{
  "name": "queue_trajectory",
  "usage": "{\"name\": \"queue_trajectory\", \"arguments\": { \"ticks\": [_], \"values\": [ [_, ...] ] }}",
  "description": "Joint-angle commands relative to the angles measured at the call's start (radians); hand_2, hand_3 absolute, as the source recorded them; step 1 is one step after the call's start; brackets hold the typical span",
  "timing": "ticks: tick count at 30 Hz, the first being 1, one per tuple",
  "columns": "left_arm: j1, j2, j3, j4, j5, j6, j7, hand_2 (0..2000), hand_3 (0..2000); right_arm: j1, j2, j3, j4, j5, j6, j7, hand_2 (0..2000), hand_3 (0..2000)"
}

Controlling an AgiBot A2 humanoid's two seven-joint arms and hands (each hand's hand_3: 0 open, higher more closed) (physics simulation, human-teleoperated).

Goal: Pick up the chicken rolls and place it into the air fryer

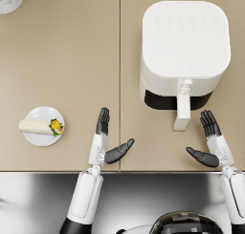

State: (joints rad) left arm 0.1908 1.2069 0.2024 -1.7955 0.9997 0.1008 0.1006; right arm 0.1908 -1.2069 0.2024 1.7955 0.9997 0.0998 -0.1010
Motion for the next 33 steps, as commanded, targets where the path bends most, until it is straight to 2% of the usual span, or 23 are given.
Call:
{"name": "queue_trajectory", "arguments": {
  "ticks": [1, 27, 28, 30, 33],
  "values": [
    [0.0, 0.0, 0.0, 0.0, 0.0, 0.0, 0.0, 0, 0, 0.0, 0.0, 0.0, 0.0, 0.0, 0.0, 0.0, 0, 0],
    [0.0, 0.0, 0.0, 0.0, 0.0, 0.0, 0.0, 0, 0, 0.0, 0.0, 0.0, 0.0, 0.0, 0.0, 0.0, 0, 0],
    [0.002, 0.001, 0.03, 0.016, 0.0, 0.0, 0.0, 0, 0, 0.002, -0.001, 0.03, -0.016, 0.0, 0.0, 0.0, 0, 0],
    [0.0, 0.007, 0.003, -0.001, 0.0, -0.049, -0.049, 0, 0, 0.017, -0.016, 0.019, -0.021, 0.0, -0.048, 0.049, 0, 0],
    [-0.021, 0.006, -0.055, -0.034, 0.0, -0.082, -0.082, 0, 0, 0.018, -0.027, 0.022, -0.003, 0.0, -0.081, 0.082, 0, 0]
  ]
}}
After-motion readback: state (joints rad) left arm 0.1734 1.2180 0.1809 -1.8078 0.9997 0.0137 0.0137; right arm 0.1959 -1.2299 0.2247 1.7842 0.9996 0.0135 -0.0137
